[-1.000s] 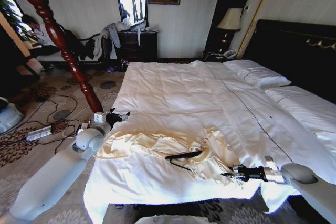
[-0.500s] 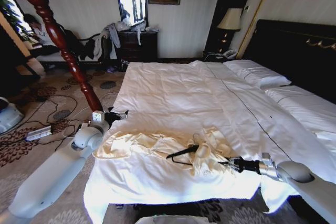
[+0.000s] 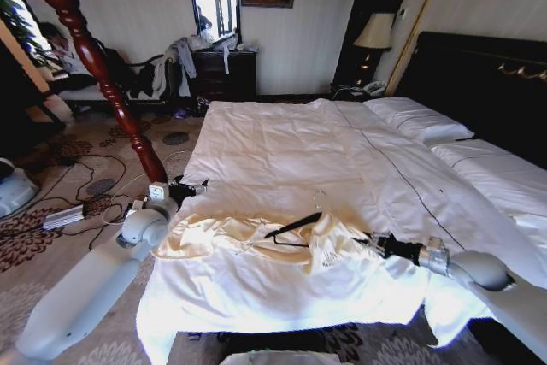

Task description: Pick up the clothes from the bed and hang them on the clothes hanger.

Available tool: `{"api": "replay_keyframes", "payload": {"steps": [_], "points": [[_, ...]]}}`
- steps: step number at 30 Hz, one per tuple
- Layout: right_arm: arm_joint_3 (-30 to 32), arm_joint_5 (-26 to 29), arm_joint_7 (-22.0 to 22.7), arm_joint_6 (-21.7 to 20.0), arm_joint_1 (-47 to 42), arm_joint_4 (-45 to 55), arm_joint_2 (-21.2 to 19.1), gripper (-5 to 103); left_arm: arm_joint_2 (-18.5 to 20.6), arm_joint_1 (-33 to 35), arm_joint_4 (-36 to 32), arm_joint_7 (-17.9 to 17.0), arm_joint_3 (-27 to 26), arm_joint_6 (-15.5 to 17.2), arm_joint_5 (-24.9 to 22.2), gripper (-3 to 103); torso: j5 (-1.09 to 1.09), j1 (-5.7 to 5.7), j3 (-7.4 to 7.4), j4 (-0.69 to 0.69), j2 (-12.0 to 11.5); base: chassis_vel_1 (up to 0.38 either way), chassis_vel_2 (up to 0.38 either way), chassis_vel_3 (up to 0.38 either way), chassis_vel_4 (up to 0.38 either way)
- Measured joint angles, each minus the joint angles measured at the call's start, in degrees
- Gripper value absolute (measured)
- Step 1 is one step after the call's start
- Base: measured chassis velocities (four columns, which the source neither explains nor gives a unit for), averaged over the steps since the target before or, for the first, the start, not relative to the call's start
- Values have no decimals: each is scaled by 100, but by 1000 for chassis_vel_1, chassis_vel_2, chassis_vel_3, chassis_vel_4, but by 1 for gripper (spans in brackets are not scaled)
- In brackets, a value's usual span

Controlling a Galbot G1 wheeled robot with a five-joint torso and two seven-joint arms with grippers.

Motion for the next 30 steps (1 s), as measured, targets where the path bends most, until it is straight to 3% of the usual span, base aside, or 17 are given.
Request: {"api": "replay_keyframes", "payload": {"steps": [3, 9, 11, 12, 13, 17, 21, 27, 30], "points": [[180, 93, 241, 170, 29, 345, -95, 15, -124, 352, -120, 9, -155, -170, -409, 100, 0, 0, 0, 1, 0, 0, 0, 0, 0], [590, 229, 537, 367, 107, 638, -340, 15, -297, 883, -393, 213, -206, -404, -610, 100, 1, 0, 0, 2, 0, 0, 0, 0, 0], [857, 308, 629, 434, 170, 755, -499, 15, -435, 1104, -578, 432, -278, -510, -812, 100, 0, 0, 0, 1, 0, 0, 0, 0, 0], [1109, 430, 777, 533, 217, 872, -715, 15, -610, 1426, -855, 866, -322, -681, -1243, 100, -1, 0, 0, 1, 1, 0, 0, 0, 0], [1149, 485, 842, 573, 226, 908, -778, 15, -640, 1555, -973, 1053, -315, -745, -1341, 100, 1, 0, 0, 0, 0, 0, 0, 0, 0], [1170, 621, 1022, 717, 257, 989, -920, 15, -678, 1882, -1235, 1471, -251, -861, -1372, 100, 1, -1, -1, 0, 1, 0, 0, 0, 0], [1197, 757, 1147, 846, 282, 1070, -1070, 15, -702, 2289, -1558, 1649, -173, -931, -1079, 100, 1, 0, -1, 1, 0, 0, 0, 0, 0], [1262, 908, 1166, 890, 284, 1183, -1206, 15, -726, 2873, -1904, 1534, -118, -890, 2, 100, 0, -1, 0, 2, 0, 0, 0, 0, 0], [1251, 917, 1180, 890, 286, 1206, -1208, 15, -748, 2996, -1999, 1497, -208, -896, 178, 100, 0, -1, -1, 0, 0, 0, 0, 0, 0]]}}
